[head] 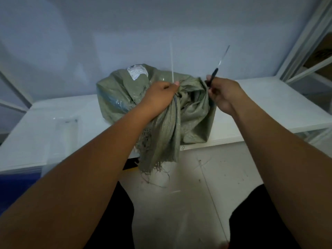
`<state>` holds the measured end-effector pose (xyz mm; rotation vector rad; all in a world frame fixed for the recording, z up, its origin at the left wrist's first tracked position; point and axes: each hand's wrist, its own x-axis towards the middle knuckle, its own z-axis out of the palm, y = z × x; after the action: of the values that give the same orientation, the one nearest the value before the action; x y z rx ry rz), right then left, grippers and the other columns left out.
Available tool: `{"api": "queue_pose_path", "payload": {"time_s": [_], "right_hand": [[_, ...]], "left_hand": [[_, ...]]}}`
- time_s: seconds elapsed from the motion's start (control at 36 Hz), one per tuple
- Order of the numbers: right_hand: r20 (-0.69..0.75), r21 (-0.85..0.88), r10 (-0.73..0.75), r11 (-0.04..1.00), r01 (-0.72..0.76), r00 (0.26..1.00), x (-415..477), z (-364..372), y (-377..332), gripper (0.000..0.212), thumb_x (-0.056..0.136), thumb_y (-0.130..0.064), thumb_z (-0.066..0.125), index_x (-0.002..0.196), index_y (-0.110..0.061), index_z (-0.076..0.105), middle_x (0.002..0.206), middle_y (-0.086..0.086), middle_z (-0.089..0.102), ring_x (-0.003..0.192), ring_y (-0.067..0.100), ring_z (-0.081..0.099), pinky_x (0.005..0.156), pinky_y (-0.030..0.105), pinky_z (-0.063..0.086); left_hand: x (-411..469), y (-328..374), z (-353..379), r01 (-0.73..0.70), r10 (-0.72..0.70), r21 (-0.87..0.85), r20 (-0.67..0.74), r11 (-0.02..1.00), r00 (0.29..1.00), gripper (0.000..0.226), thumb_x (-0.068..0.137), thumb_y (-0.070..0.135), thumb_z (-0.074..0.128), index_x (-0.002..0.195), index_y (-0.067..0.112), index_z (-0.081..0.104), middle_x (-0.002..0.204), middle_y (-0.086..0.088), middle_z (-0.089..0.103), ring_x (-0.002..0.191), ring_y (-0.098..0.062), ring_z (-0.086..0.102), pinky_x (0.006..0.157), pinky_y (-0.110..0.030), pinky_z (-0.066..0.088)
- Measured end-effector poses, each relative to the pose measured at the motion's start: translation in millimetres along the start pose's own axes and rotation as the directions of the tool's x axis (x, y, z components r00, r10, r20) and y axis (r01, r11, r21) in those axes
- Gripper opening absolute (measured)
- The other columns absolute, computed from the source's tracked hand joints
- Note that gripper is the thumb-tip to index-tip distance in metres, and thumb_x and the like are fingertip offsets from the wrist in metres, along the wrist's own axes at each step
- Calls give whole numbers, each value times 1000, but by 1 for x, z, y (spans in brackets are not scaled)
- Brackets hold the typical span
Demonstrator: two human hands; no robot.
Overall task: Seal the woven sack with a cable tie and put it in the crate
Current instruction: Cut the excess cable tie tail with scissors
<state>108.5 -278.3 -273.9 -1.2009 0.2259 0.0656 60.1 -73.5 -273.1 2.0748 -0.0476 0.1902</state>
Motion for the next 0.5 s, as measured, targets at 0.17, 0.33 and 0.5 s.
{"api": "queue_pose_path", "payload": {"time_s": [0.17,0.33,0.5], "right_hand": [[170,-142,-407,891,431,897,-65,80,-35,8,86,-17,76,85,-13,69,82,3,72,67,12,57,57,24,43],[307,110,-296,955,275,904,-94,130,-33,7,95,-18,67,95,-11,65,83,1,71,80,17,64,83,37,59],[309,91,-113,992,89,944,-105,164,16,10,99,-15,61,90,-15,67,78,0,68,81,16,65,91,47,56]], "left_hand": [[-11,3,-42,-110,107,-21,-134,994,985,50,99,40,53,56,18,39,56,0,37,53,-9,38,56,-27,29],[-34,-8,-64,-84,77,-65,-105,994,992,47,92,37,64,51,23,47,58,4,46,58,-9,46,63,-30,37],[-57,-11,-88,79,-115,-298,-103,951,988,31,78,23,83,101,3,73,98,-6,76,93,-14,72,83,-23,56]]}}
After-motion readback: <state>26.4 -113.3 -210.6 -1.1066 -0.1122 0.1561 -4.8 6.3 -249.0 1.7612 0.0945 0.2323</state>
